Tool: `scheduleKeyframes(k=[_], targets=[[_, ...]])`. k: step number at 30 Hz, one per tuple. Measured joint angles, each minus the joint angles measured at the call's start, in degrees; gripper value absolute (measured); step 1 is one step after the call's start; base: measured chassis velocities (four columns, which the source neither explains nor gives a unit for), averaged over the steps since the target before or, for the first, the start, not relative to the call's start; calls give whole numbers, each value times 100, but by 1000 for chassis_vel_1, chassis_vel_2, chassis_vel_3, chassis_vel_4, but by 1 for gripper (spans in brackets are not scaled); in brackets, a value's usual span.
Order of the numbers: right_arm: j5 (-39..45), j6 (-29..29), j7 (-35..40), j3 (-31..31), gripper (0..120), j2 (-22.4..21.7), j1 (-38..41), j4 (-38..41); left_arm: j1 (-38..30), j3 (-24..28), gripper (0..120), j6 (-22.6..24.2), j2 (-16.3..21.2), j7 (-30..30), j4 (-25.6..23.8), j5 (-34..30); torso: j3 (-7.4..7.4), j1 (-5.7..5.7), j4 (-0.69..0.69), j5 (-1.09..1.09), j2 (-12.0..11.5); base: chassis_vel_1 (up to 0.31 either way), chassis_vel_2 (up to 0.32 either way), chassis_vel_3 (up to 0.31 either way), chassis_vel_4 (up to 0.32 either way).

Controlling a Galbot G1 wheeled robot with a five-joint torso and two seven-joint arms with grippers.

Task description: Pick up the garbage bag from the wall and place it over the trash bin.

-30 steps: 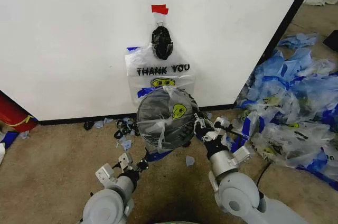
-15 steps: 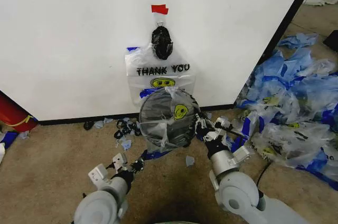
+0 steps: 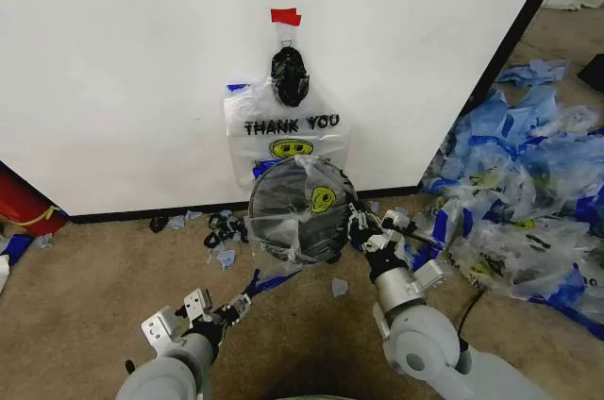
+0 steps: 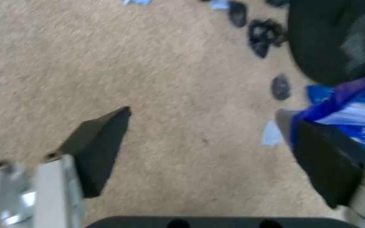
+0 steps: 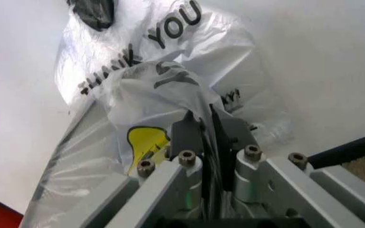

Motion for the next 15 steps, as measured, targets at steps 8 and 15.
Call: scheduleKeyframes(k=[8, 15], targets=[[19, 1, 7, 16, 0, -37, 4, 51, -47, 33, 99, -30, -132, 72, 79, 80, 0, 0, 0, 0, 0, 0, 0, 0, 0], [18, 11, 8, 27, 0, -58, 11, 50, -291, 53, 98, -200, -82, 314, 73, 45, 0, 0, -1, 0, 0, 0, 0, 0, 0]])
